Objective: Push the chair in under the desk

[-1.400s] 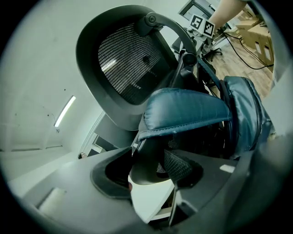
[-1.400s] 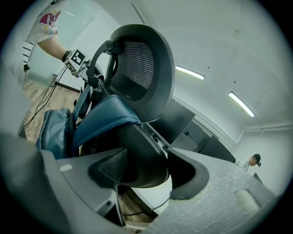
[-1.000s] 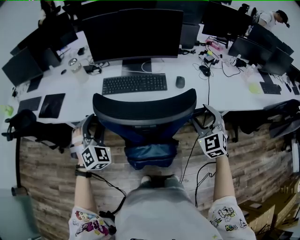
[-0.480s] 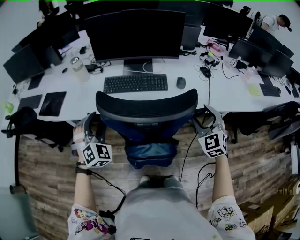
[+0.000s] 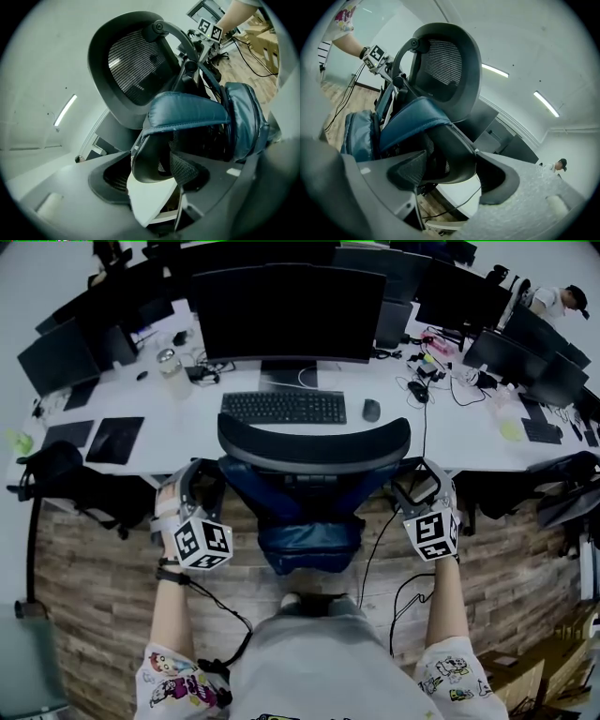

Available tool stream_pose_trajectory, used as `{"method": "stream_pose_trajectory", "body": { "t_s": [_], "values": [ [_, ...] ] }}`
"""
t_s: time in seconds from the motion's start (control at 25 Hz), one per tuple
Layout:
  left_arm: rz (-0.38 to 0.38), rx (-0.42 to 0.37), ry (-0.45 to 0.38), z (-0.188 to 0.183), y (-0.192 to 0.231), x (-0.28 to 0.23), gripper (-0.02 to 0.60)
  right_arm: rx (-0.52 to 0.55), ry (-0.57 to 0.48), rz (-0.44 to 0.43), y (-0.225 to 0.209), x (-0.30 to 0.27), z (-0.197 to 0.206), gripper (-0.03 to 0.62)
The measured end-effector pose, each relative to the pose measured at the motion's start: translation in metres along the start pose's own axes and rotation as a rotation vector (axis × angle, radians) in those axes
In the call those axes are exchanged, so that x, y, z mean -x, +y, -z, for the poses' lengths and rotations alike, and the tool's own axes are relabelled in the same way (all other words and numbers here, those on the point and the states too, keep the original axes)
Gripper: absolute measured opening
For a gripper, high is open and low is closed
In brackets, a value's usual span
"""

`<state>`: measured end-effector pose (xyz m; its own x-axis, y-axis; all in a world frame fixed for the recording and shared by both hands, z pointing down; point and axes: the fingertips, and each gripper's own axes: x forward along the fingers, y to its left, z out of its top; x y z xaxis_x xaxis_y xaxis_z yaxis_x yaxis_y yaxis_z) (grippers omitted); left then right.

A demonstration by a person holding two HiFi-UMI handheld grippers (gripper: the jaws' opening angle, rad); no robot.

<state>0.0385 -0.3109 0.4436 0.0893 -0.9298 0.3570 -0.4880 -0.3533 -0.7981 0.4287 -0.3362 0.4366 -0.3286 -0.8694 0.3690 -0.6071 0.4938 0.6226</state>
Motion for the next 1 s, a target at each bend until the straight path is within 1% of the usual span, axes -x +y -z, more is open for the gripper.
{"method": "stream_pose_trajectory", "body": {
  "t_s": [0.2,0.36,0.52,0.64,0.84,1.0],
  "values": [
    [-0.006,0.007,-0.010,0.003,0.002,0.013,0.265,-0.024,0.006,-0.011,0.017,0.016,0.005,0.325],
    [-0.007,0.028,-0.024,0.000,0.001,0.028,0.267,-0.073,-0.020,-0.012,0.031,0.030,-0.004,0.325],
    [0.001,0.105,-0.044,-0.002,-0.004,0.044,0.267,-0.142,-0.070,-0.011,0.048,0.046,-0.019,0.325],
    [0.029,0.166,-0.053,-0.004,-0.014,0.054,0.267,-0.196,-0.104,-0.017,0.060,0.058,-0.029,0.325],
    [0.077,0.273,-0.080,-0.009,-0.030,0.069,0.265,-0.303,-0.165,-0.050,0.082,0.075,-0.049,0.291],
    [0.128,0.345,-0.100,-0.017,-0.045,0.081,0.256,-0.365,-0.205,-0.096,0.103,0.084,-0.065,0.261]
  ]
}}
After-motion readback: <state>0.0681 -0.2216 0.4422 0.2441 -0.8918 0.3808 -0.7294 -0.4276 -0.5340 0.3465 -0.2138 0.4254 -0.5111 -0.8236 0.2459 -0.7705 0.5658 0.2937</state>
